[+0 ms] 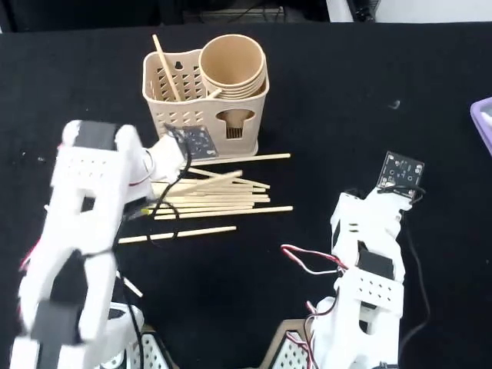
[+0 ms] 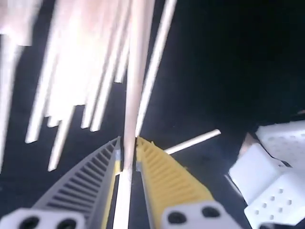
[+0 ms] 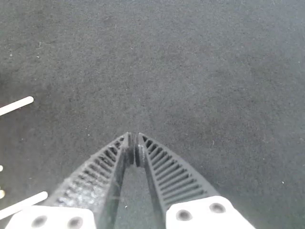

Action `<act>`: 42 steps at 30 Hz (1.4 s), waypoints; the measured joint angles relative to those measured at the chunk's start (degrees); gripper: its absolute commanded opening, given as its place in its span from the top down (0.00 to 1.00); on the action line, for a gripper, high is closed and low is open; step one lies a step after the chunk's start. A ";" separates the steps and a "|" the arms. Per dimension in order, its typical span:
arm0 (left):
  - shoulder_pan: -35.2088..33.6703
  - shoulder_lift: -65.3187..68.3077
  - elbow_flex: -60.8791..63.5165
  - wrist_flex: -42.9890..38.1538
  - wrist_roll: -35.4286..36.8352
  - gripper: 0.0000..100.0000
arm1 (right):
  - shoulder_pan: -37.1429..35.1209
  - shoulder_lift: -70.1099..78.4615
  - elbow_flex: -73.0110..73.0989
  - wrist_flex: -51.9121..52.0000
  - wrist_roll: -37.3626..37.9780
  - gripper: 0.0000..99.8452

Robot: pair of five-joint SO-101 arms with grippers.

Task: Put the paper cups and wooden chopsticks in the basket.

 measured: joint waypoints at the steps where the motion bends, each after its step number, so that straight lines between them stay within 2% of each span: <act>1: 0.00 -2.73 0.00 0.00 0.26 0.97 | 0.00 0.00 0.00 0.00 0.00 0.97; 5: 0.00 -12.40 -0.26 -1.49 6.51 0.97 | 0.00 0.00 0.00 0.00 0.00 0.97; 10: 0.00 -22.15 -0.35 -12.66 22.07 0.97 | 0.00 0.00 0.00 0.00 0.00 0.97; 16: 0.00 -26.02 -0.35 -31.03 44.92 0.97 | 0.00 0.00 0.00 0.00 0.00 0.97; 19: 0.00 -26.02 0.18 -41.14 52.75 0.97 | 0.00 0.00 0.00 0.00 0.00 0.97; 25: 0.00 -23.38 8.79 -64.26 67.52 0.97 | 0.00 0.00 0.00 0.00 0.00 0.97; 29: 0.00 -20.13 11.52 -77.80 71.12 0.97 | 0.00 0.00 0.00 0.00 0.00 0.97; 33: 0.00 -15.38 11.69 -85.54 71.74 0.97 | 0.00 0.00 0.00 0.00 0.00 0.97; 42: 0.53 -5.71 11.52 -88.00 71.91 0.97 | 0.00 0.00 0.00 0.00 0.00 0.97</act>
